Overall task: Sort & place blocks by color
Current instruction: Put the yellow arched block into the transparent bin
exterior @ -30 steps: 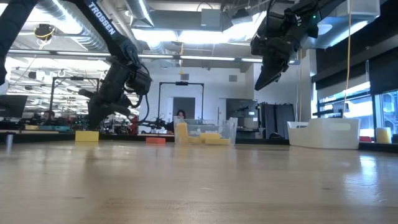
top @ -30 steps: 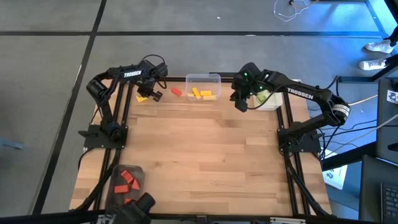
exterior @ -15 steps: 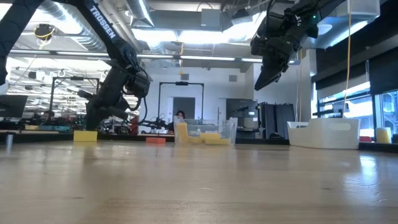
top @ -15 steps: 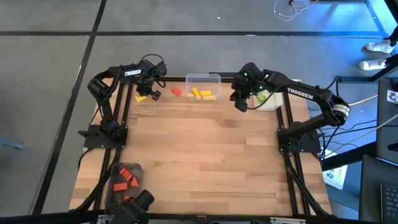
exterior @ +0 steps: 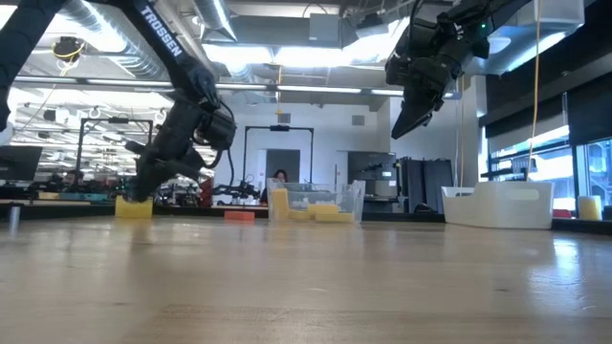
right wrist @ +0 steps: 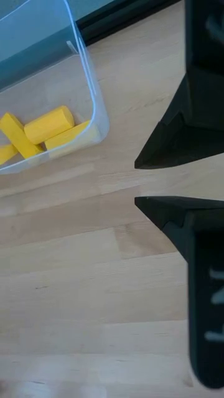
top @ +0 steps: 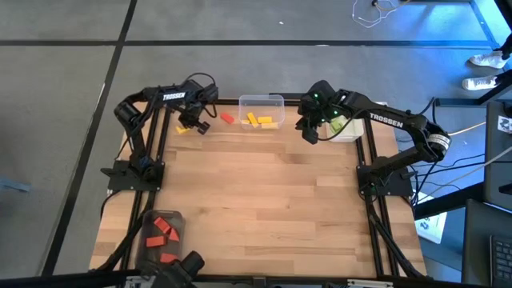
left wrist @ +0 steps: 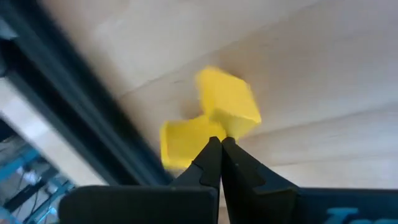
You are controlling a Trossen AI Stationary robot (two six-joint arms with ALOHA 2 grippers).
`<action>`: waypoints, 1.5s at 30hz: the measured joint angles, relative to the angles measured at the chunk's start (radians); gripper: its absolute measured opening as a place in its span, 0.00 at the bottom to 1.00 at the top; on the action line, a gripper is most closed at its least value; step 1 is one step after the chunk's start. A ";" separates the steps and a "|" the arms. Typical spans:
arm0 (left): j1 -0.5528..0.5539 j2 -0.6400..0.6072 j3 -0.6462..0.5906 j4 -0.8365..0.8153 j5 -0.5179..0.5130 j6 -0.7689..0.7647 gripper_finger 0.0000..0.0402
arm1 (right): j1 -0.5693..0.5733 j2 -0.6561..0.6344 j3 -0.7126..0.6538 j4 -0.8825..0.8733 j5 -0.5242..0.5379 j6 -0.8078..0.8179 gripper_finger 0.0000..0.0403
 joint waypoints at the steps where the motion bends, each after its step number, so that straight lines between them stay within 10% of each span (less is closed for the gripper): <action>1: -0.010 0.000 0.000 0.001 0.010 0.003 0.00 | 0.000 0.000 0.000 0.000 0.000 0.000 0.20; 26: -0.196 -0.022 0.000 -0.006 -0.010 0.102 0.00 | 0.000 0.000 0.000 0.001 0.000 0.000 0.20; 45: -0.264 -0.097 0.000 -0.055 0.097 -0.178 0.00 | 0.000 0.000 0.000 0.002 0.001 0.000 0.20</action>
